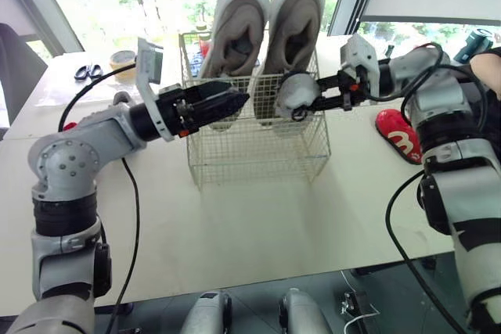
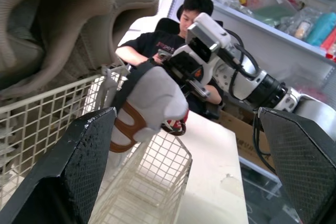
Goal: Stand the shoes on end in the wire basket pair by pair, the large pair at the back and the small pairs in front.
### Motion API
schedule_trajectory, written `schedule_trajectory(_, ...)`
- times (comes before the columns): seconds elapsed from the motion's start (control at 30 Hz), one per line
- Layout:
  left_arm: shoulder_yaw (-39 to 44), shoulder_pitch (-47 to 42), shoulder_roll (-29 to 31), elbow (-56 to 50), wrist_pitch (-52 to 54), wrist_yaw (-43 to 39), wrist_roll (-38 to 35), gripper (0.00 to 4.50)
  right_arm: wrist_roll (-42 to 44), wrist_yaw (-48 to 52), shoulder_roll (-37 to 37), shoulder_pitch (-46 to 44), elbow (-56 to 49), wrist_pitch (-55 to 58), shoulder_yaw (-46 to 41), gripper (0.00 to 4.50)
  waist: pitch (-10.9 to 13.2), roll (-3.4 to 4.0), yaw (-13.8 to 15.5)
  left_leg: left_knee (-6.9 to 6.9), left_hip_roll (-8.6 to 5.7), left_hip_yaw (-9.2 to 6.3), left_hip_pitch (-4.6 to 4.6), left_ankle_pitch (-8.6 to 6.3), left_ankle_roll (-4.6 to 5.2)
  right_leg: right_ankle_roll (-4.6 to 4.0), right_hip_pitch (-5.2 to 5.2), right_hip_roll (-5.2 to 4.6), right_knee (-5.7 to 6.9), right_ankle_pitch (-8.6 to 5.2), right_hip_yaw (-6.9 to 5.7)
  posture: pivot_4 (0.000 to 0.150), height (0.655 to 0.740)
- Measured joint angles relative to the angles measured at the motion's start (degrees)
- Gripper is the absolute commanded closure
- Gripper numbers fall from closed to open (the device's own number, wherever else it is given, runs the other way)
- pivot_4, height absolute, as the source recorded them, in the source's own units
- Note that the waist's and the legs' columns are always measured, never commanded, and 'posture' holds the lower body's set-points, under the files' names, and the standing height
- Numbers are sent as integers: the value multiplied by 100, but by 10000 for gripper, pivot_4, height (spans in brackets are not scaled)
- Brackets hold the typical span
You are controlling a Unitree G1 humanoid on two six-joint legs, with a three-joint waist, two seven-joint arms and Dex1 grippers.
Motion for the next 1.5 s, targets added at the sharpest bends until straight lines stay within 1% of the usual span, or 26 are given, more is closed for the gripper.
schedule_trajectory(0.07, -20, 23, 1, -7, 0, -19, 30, 0, -31, 65, 0, -2, -1, 16, -25, 2615, 0, 0, 3, 1, 0, 0, 0, 2, -4, -2, 0, 0, 1, 2, 0, 1500, 7400)
schedule_trajectory(0.1, -20, 30, 2, -8, 0, -31, 49, 0, -39, 78, -1, -2, -13, 19, -75, 612, 0, 0, 9, 2, 0, -1, 0, 3, -5, -3, 0, 0, 1, 3, -1, 1500, 7400)
schedule_trajectory(0.27, -120, 30, 82, -38, -20, -159, 247, 0, -122, 70, -229, -2, -343, 103, -207, 612, 1, 2, 22, -2, -1, 0, -1, 3, -5, -3, -2, -1, -1, 3, -1, 1500, 7400)
schedule_trajectory(0.43, -508, 154, 340, -223, -221, -563, 825, 0, -111, 23, -597, 40, -1231, 346, -444, 612, 1, 3, 10, -11, 0, 1, 0, 3, -5, -3, -6, 0, -2, 3, 0, 1500, 7400)
schedule_trajectory(0.57, -771, 212, 596, -220, -576, -821, 1449, 0, 68, -82, -930, 489, -2346, 877, -730, 612, 1, 3, 21, -11, 0, 1, 0, 3, -6, -3, -4, 1, -5, 3, 0, 1500, 7400)
schedule_trajectory(0.67, -775, 152, 669, 11, -761, -765, 1834, 0, 490, -210, -1065, 1096, -3489, 1673, -994, 612, 1, 3, 34, -11, 1, 0, 0, 3, -5, -3, -3, 0, -5, 3, 0, 1500, 7400)
schedule_trajectory(0.8, -613, -156, 672, 689, -951, -303, 2304, 0, 1390, -572, -1063, 1844, -5237, 2914, -1318, 612, 1, 2, 43, -9, 1, -3, -1, 3, -4, -3, -5, 0, -1, 3, -1, 1500, 7400)
schedule_trajectory(0.9, -405, -857, 633, 1580, -952, 592, 2888, 0, 2098, -1055, -905, 2045, -6410, 3670, -1515, 612, -2, 7, 34, -2, 0, -3, 5, 2, -3, -3, -2, 1, 7, 3, 0, 1500, 7400)
schedule_trajectory(0.97, -219, -1039, 628, 2292, -853, 1104, 3155, 0, 2395, -1338, -882, 2103, -6848, 3969, -1628, 612, -5, 9, 25, -3, -1, -3, 9, 1, -1, -3, -1, 2, 11, 3, 1, 1500, 7400)
schedule_trajectory(1.03, -212, -1226, 610, 2581, -858, 1294, 3282, 0, 2547, -1570, -875, 2169, -7014, 4165, -1657, 612, -10, -4, 17, -1, -1, -3, 9, 1, -1, -3, 0, 2, 13, 3, 2, 1500, 7400)
schedule_trajectory(1.23, -227, -1539, 493, 3320, -1242, 1704, 3857, 0, 2865, -2020, -871, 2447, -7297, 4421, -1724, 612, -27, 23, -11, -5, -1, 0, 35, -6, 11, -3, 5, 7, 32, 4, 16, 1500, 7400)
schedule_trajectory(1.33, -226, -1583, 379, 3623, -1453, 1683, 3996, 0, 2966, -2163, -870, 2450, -7391, 4487, -1722, 612, -30, 28, 23, -7, 0, -4, 48, -11, 20, -4, 15, 8, 40, 3, 15, 1500, 7400)
schedule_trajectory(1.5, -216, -1601, 303, 3868, -1604, 1648, 4102, 0, 3137, -2360, -872, 2484, -7508, 4594, -1720, 612, -33, 30, 36, -14, 0, -6, 117, -16, 29, -4, 94, 8, 20, 3, 13, 1500, 7400)
